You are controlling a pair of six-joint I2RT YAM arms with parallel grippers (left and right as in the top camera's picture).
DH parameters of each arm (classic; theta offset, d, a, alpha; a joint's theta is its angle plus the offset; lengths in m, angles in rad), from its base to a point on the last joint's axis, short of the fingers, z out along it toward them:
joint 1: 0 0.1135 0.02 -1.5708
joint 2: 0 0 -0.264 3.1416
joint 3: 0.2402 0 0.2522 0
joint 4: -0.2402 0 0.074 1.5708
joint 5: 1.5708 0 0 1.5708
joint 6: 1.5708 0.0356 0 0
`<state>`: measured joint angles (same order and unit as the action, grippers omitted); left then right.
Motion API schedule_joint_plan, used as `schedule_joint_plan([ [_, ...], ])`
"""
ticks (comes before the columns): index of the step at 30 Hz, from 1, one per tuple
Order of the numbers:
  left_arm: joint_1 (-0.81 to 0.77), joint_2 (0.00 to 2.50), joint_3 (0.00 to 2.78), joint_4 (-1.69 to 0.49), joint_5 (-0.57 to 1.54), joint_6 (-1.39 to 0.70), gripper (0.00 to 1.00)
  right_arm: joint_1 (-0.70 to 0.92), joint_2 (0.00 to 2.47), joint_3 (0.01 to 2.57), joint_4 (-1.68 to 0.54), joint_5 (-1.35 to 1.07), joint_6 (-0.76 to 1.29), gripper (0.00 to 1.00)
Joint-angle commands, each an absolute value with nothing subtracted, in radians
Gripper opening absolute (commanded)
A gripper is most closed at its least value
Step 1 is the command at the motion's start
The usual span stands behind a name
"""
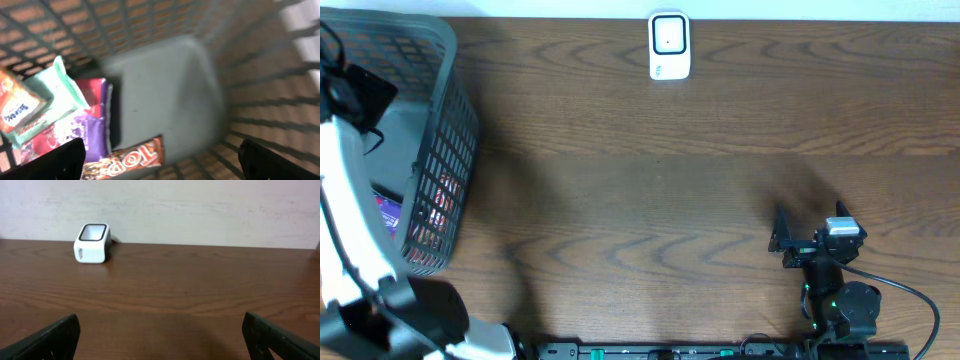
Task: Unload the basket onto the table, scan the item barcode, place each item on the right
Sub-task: 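Reach the left gripper into the basket and grasp the pink-purple pack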
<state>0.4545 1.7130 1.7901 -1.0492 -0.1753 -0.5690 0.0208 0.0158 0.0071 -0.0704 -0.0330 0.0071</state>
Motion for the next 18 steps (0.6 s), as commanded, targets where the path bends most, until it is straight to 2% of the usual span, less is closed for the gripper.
schedule_joint_plan([
  [1,0.454,1.819,1.773,-1.093,-0.336,-0.688,0.98,0.014,0.012,0.006,-0.074,-0.036,0.006,0.99],
  [5,0.460,1.921,1.773,-1.152,-0.417,-0.833,0.98,0.014,0.012,0.006,-0.074,-0.036,0.007,0.99],
  [18,0.522,2.167,1.771,-1.184,-0.434,-0.845,0.98,0.014,0.012,0.006,-0.074,-0.036,0.007,0.99],
])
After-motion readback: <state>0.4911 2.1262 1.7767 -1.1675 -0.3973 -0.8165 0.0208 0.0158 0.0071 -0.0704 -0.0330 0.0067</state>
